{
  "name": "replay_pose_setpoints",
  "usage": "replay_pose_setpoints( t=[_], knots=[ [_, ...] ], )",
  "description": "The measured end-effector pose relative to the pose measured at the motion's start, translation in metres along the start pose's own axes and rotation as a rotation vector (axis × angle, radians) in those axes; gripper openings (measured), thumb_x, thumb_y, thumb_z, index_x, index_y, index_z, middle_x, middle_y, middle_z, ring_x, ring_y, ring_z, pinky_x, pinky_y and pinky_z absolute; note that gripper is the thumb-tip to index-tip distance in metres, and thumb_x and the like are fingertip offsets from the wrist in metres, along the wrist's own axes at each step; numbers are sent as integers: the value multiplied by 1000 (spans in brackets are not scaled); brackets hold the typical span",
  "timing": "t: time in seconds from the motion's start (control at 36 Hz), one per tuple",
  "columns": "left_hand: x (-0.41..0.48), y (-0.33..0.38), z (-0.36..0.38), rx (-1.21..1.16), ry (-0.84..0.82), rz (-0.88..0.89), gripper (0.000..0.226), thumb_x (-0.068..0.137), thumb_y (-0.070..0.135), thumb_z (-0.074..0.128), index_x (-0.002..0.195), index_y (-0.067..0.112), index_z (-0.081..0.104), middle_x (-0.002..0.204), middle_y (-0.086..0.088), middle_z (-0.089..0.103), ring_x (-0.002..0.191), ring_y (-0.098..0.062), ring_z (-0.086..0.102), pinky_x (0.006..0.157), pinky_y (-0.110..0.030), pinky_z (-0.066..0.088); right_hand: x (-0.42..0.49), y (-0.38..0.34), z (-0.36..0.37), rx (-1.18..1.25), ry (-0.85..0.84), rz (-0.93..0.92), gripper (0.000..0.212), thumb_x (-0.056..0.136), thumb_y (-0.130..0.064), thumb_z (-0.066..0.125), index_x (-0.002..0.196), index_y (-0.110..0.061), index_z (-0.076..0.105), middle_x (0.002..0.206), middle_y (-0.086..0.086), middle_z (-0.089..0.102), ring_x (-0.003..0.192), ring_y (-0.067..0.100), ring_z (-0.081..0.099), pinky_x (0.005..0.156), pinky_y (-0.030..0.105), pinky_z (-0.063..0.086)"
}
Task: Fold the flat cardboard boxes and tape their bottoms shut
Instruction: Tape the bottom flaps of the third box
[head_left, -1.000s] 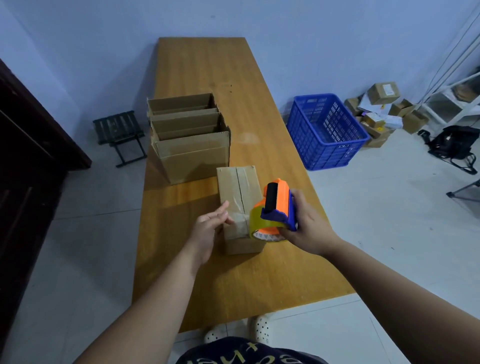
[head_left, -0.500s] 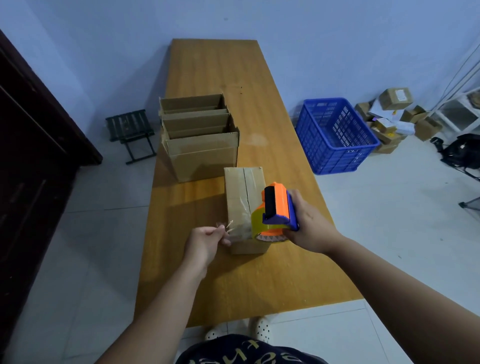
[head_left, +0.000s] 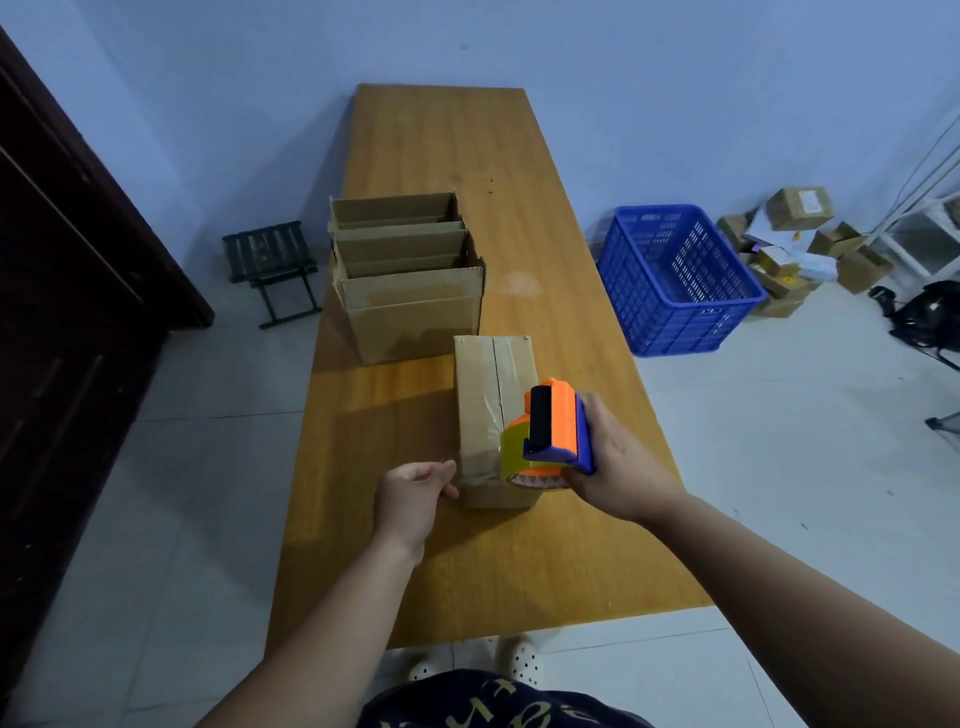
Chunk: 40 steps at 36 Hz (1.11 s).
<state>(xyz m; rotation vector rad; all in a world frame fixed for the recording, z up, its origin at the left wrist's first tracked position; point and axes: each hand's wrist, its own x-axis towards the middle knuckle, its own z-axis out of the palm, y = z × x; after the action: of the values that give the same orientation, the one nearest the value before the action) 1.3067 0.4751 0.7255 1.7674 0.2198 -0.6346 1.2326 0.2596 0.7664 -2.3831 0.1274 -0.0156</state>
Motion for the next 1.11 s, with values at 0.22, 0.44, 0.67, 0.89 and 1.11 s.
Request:
replay_pose_setpoints(
  t=[0.22, 0.44, 0.67, 0.89, 1.11],
  knots=[
    [5, -9, 6, -123, -25, -96, 33, 94, 29, 59, 69, 8, 62, 90, -10, 65, 119, -41, 51, 103, -52, 37, -3, -2, 1, 14, 9, 14, 67, 81, -21, 75, 126, -38, 28, 111, -18, 49, 103, 1, 54, 78, 20, 51],
    [12, -14, 7, -176, -30, -182, 25, 92, 26, 61, 76, 7, 62, 85, -9, 63, 115, -37, 54, 103, -51, 37, -2, -4, 2, 12, 6, 11, 64, 81, -21, 75, 124, -37, 29, 108, -21, 49, 102, -1, 53, 76, 19, 49],
    [11, -13, 9, -206, -74, -257, 22, 95, 24, 57, 80, 8, 59, 72, -2, 53, 67, -14, 45, 61, -28, 33, -3, -4, 5, 7, 10, 20, 66, 81, -22, 75, 124, -39, 28, 106, -27, 45, 103, -1, 53, 77, 21, 51],
    [12, -9, 13, -289, -76, -389, 18, 94, 24, 58, 83, 10, 61, 71, -2, 51, 62, -12, 39, 60, -27, 30, -2, -1, 7, 20, 21, 21, 66, 81, -21, 75, 124, -39, 28, 105, -24, 48, 99, 0, 55, 73, 18, 48],
    [8, -10, 23, -340, -65, -478, 28, 98, 28, 47, 75, 13, 53, 67, -1, 46, 56, -11, 32, 55, -24, 26, 0, -2, 7, 23, 22, 31, 63, 82, -20, 74, 123, -37, 29, 105, -18, 51, 97, 4, 56, 73, 22, 51]
  ],
)
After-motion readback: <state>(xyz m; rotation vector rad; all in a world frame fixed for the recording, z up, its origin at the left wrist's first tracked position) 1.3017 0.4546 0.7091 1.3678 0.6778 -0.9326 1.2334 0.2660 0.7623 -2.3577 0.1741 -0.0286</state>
